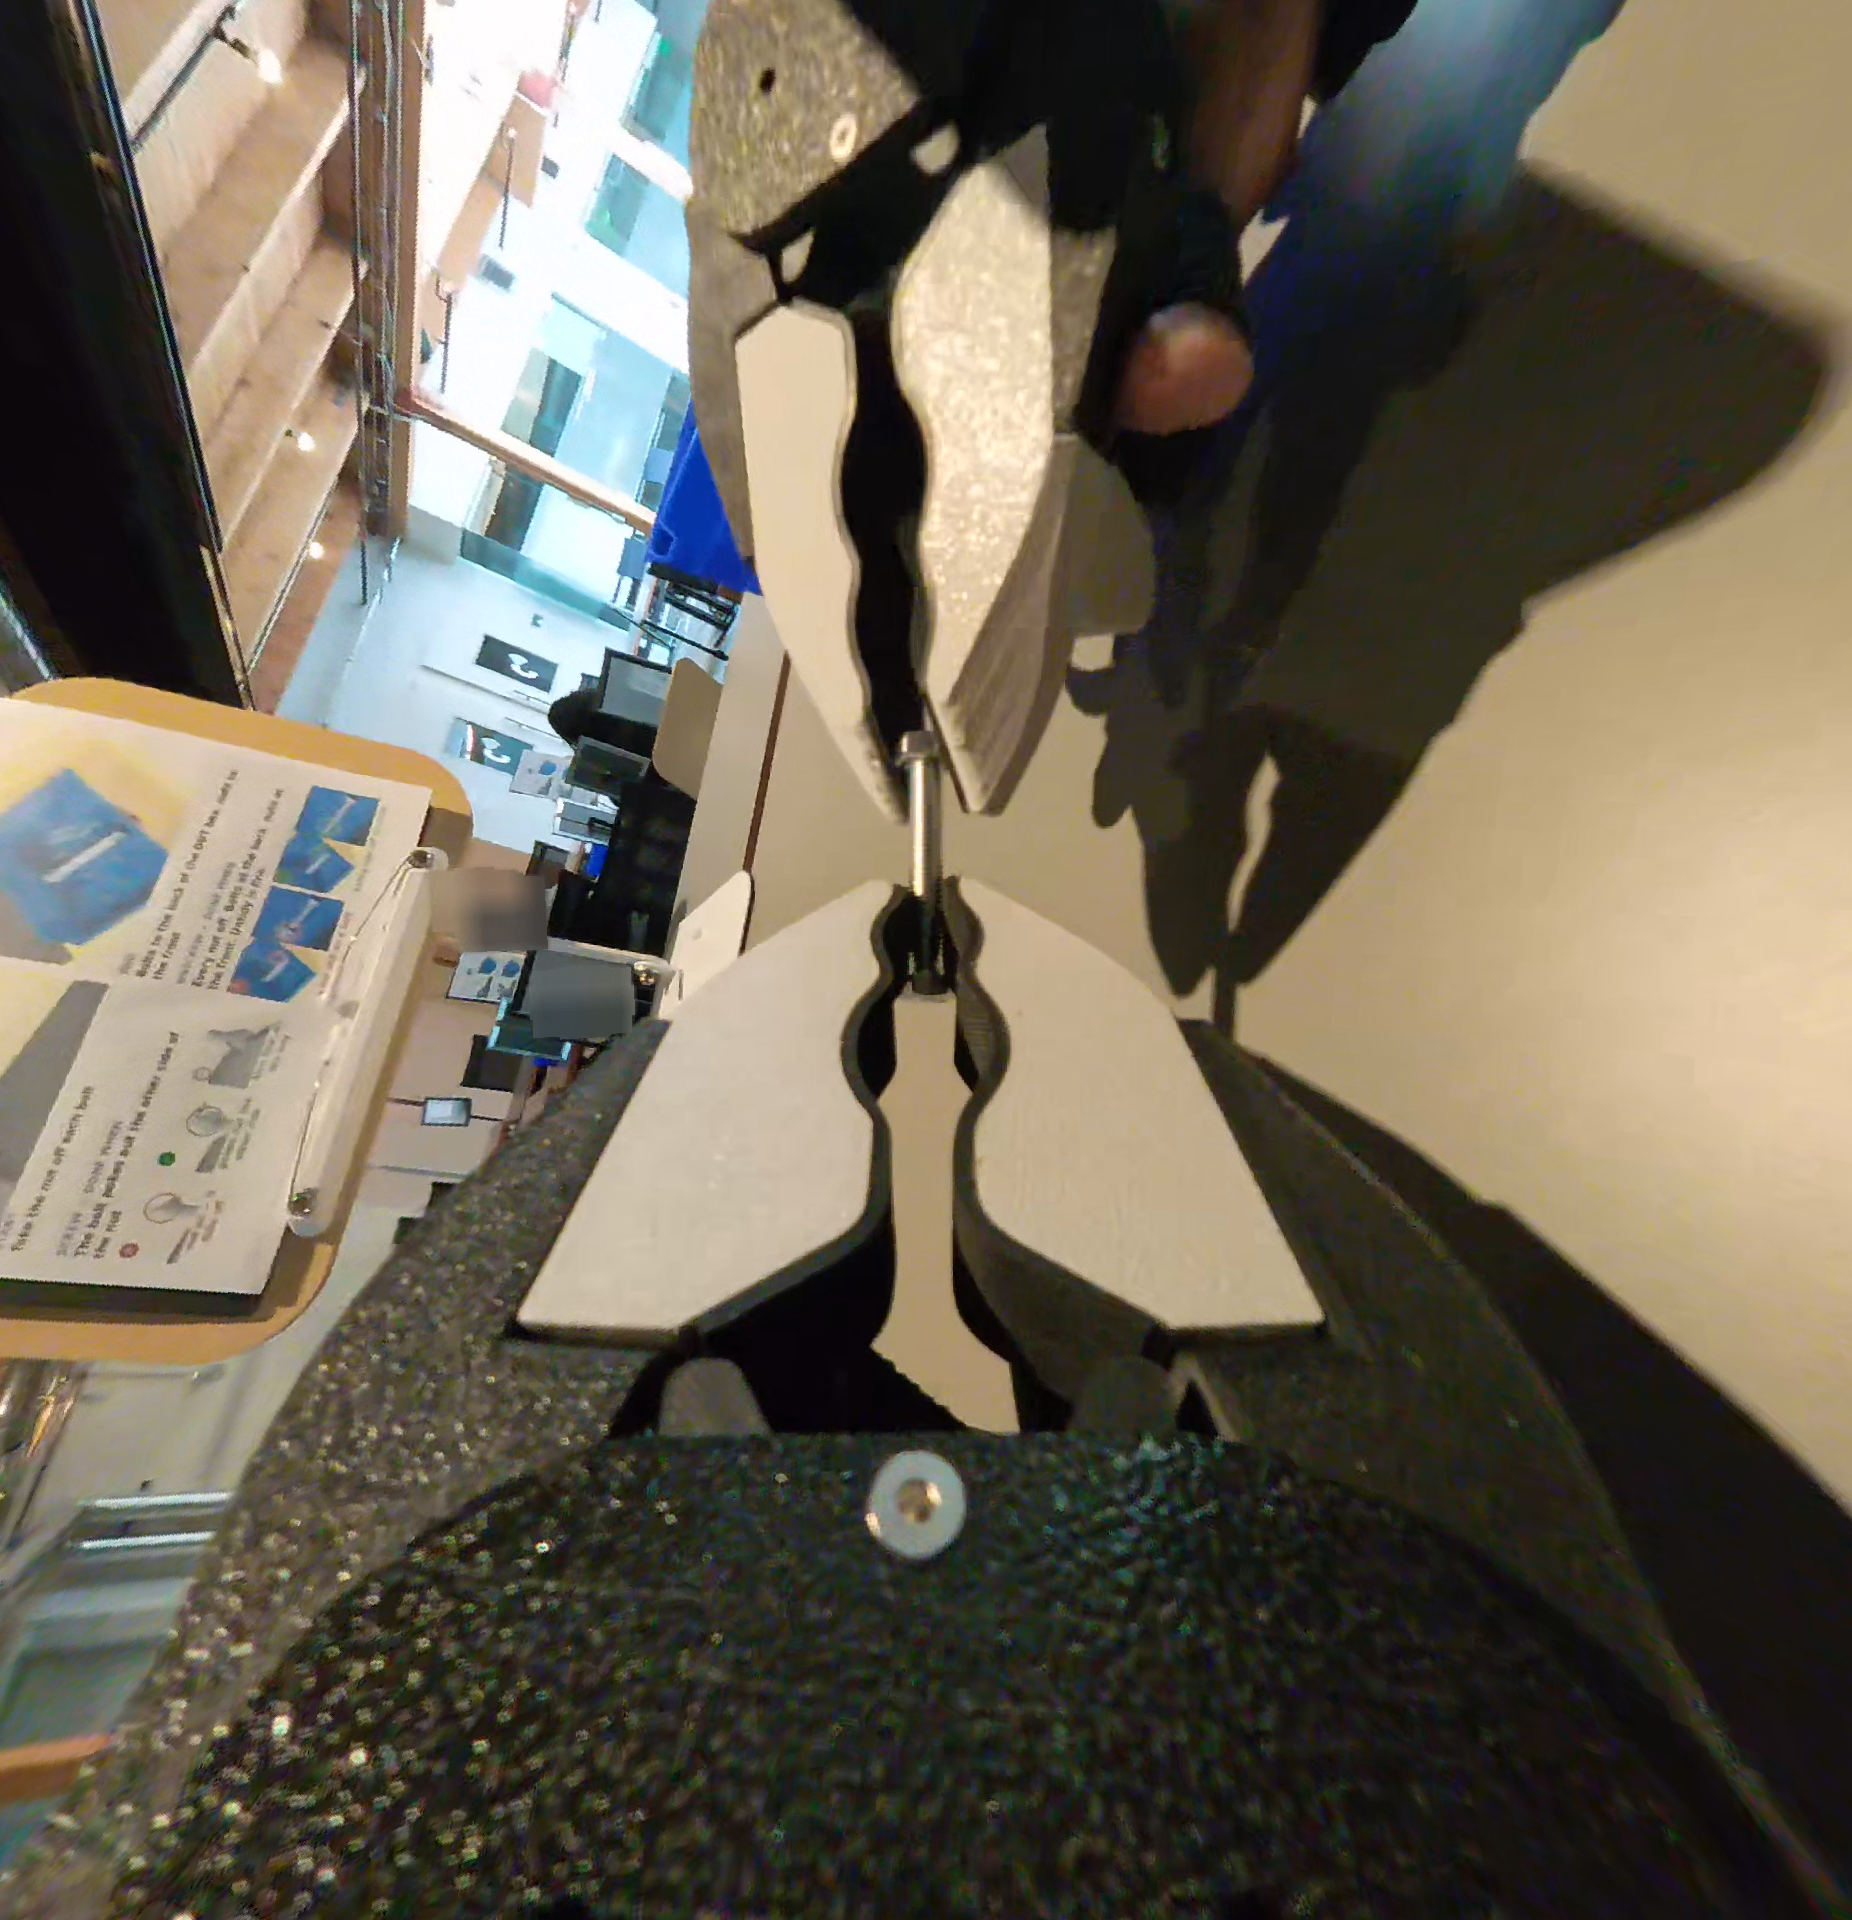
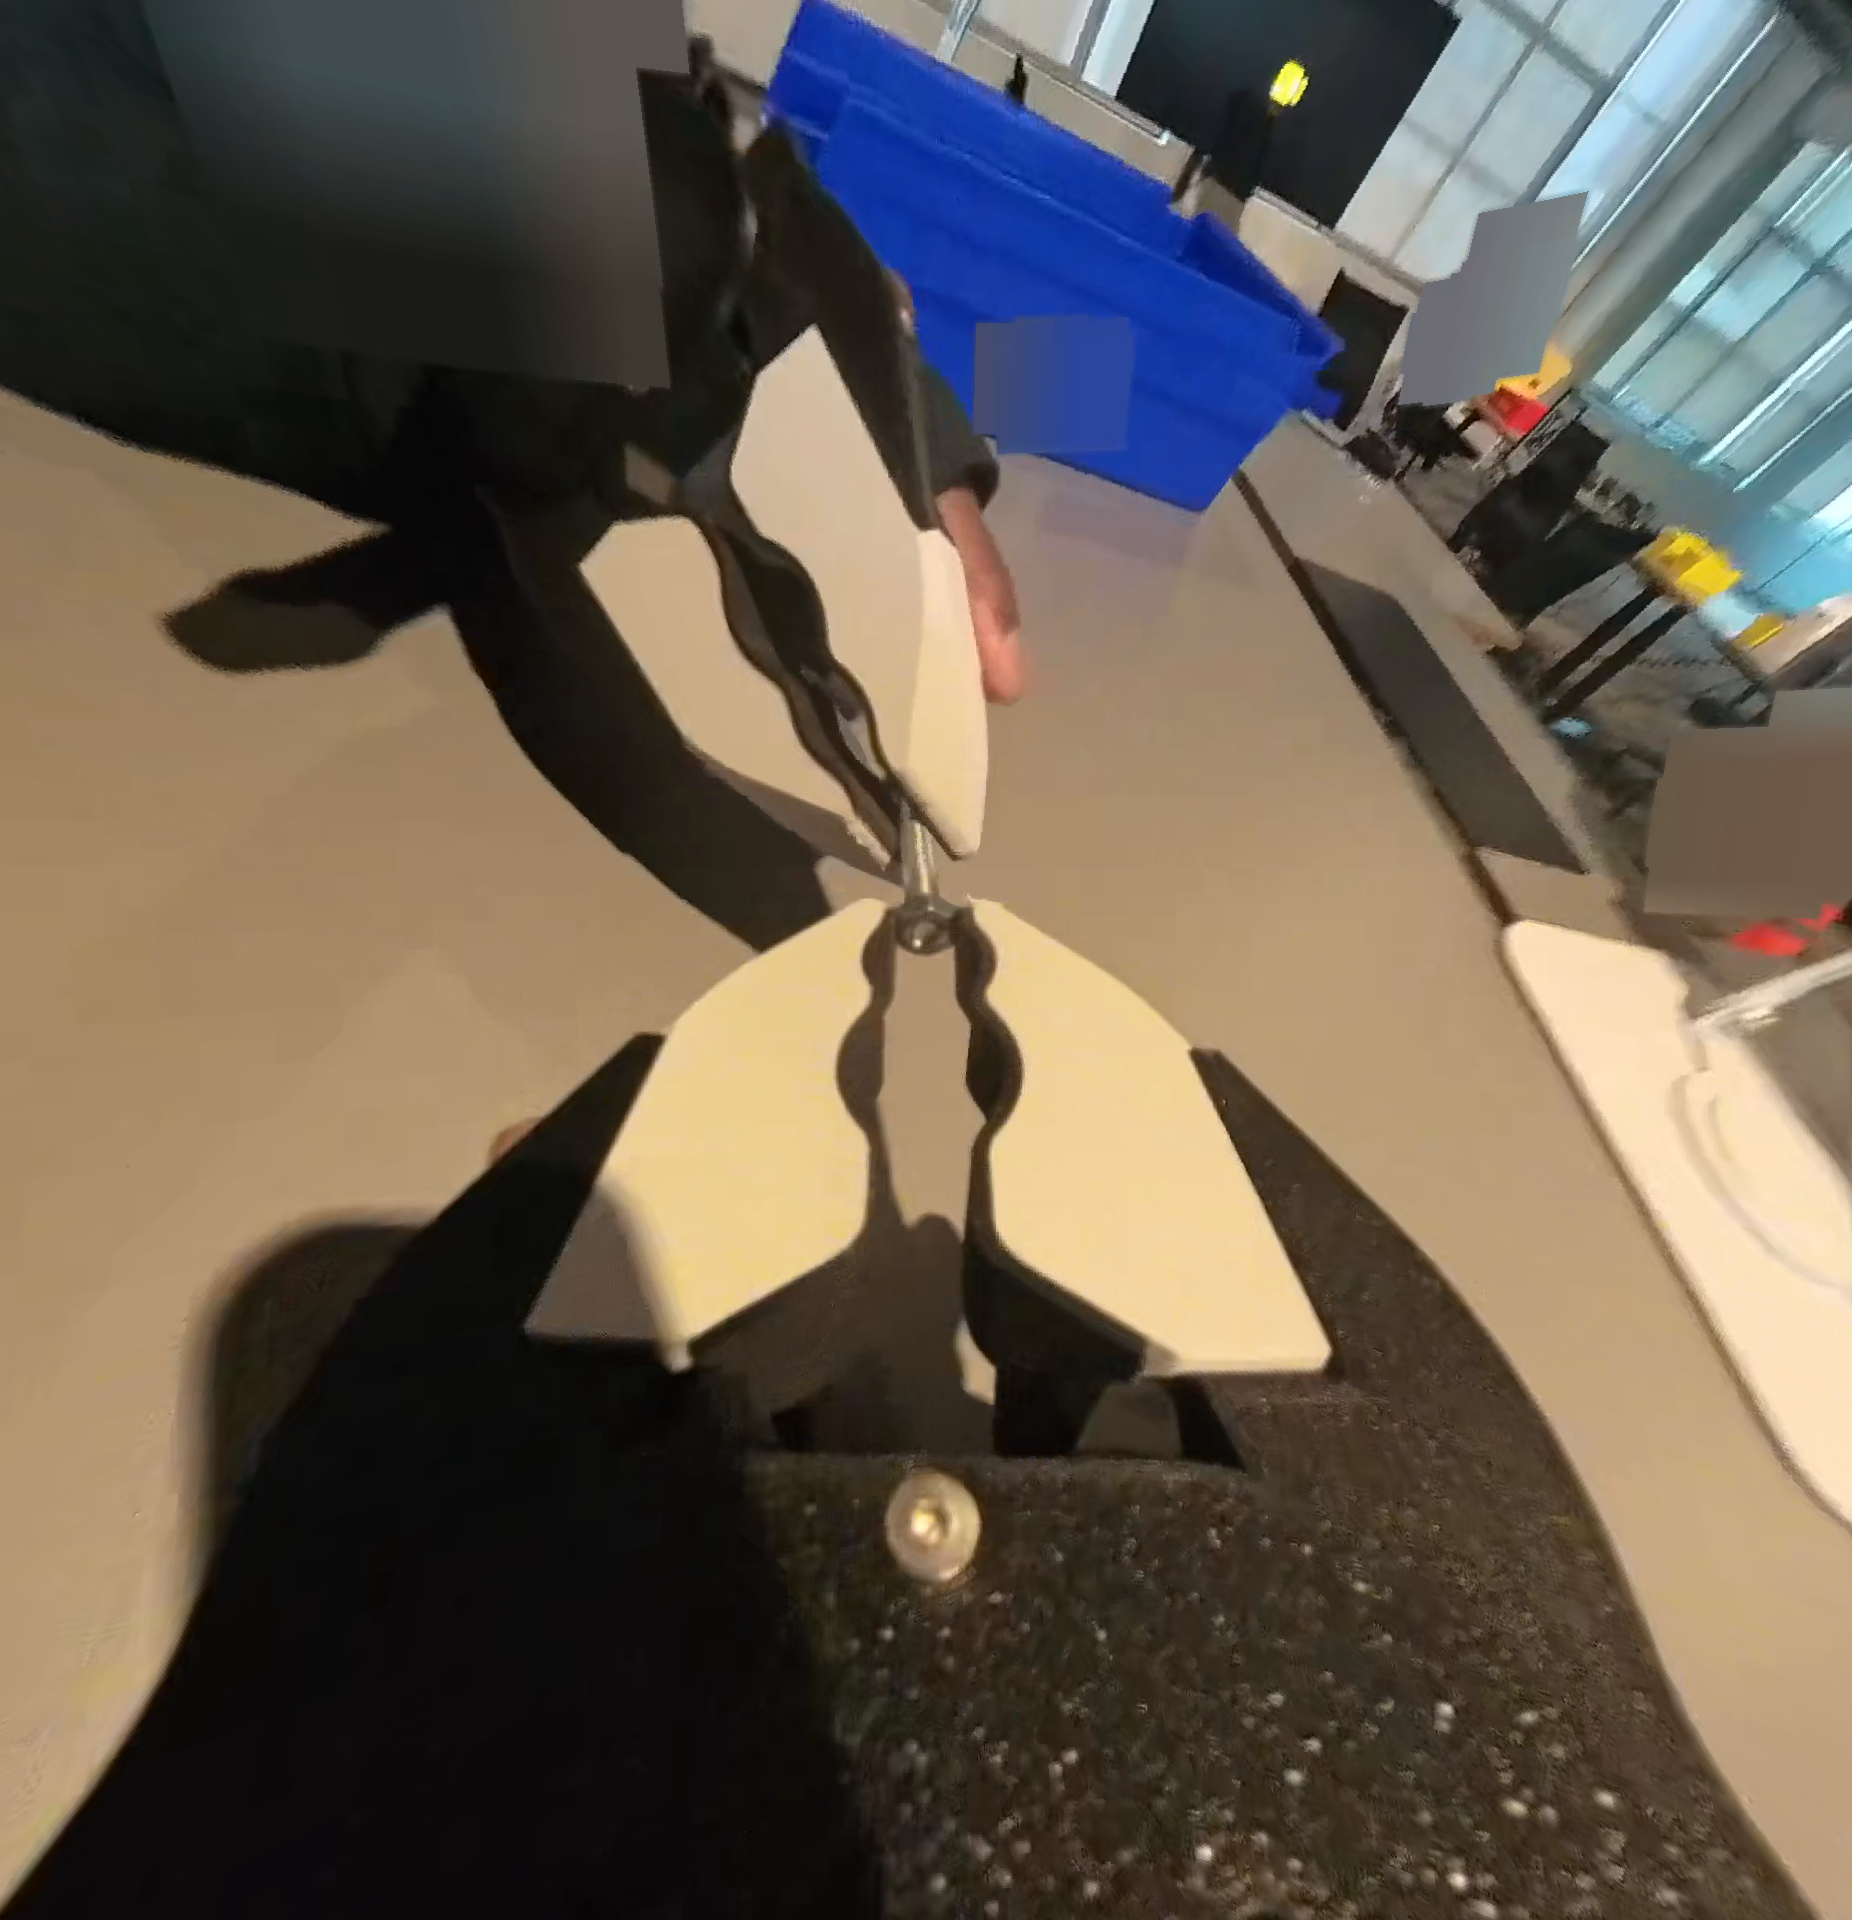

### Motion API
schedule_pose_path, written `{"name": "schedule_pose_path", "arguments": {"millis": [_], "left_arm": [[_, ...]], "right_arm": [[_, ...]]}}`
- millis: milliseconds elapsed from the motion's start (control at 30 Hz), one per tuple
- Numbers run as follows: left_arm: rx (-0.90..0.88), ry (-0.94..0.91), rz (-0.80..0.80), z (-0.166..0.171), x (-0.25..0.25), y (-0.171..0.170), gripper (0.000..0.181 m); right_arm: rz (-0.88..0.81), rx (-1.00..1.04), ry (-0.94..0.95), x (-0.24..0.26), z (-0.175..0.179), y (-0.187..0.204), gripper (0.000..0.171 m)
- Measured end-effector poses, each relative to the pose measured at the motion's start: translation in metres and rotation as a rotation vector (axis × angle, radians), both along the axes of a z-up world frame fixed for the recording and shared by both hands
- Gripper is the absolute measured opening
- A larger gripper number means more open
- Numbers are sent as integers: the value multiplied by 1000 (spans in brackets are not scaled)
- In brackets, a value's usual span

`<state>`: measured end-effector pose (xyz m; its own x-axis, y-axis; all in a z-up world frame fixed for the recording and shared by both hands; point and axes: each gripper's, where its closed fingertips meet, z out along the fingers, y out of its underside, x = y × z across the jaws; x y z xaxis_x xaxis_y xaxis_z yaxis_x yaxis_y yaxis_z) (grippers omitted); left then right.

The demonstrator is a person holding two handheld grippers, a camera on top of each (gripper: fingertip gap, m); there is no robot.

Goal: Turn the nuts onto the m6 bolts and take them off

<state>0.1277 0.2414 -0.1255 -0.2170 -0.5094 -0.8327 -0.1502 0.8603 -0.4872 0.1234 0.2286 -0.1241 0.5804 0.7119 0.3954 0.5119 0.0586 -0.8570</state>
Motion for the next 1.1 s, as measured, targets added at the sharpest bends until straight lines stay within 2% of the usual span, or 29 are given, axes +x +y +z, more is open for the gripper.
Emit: {"name": "schedule_pose_path", "arguments": {"millis": [67,167,200,233,300,400,500,600,733,800,867,967,1000,1033,1100], "left_arm": [[-89,43,-12,-4,-1,-3,6],[-374,168,-67,-14,-5,-12,5],[-414,168,-72,-14,-5,-11,5],[-440,157,-76,-12,-5,-10,5],[-454,124,-64,-7,-4,-6,5],[-367,67,-29,-1,-3,1,5],[-218,37,-3,-2,-2,4,5],[-94,33,-5,-5,-1,1,6],[-132,21,-32,-2,-1,-5,6],[-188,45,-48,-4,-2,-7,6],[-321,117,-75,-10,-4,-13,5],[-546,243,-98,-19,-8,-18,6],[-585,255,-93,-19,-9,-16,6],[-604,246,-103,-16,-10,-15,6],[-616,182,-111,-7,-10,-12,5]], "right_arm": [[6,152,-161,1,-2,0,10],[45,503,-518,0,-6,-3,10],[32,563,-563,0,-4,-2,10],[18,572,-544,-1,-1,-2,11],[7,525,-389,-3,11,-4,27],[1,350,-156,-1,18,-3,38],[-15,186,-11,2,17,1,41],[-17,78,72,0,15,2,34],[9,-35,56,-5,2,-1,16],[22,22,-11,-6,0,-3,12],[45,178,-182,-6,-3,-5,12],[67,553,-565,-4,-8,-4,11],[46,608,-629,-3,-8,-1,12],[21,613,-617,-4,-5,1,13],[-16,541,-458,-5,6,1,32]]}}
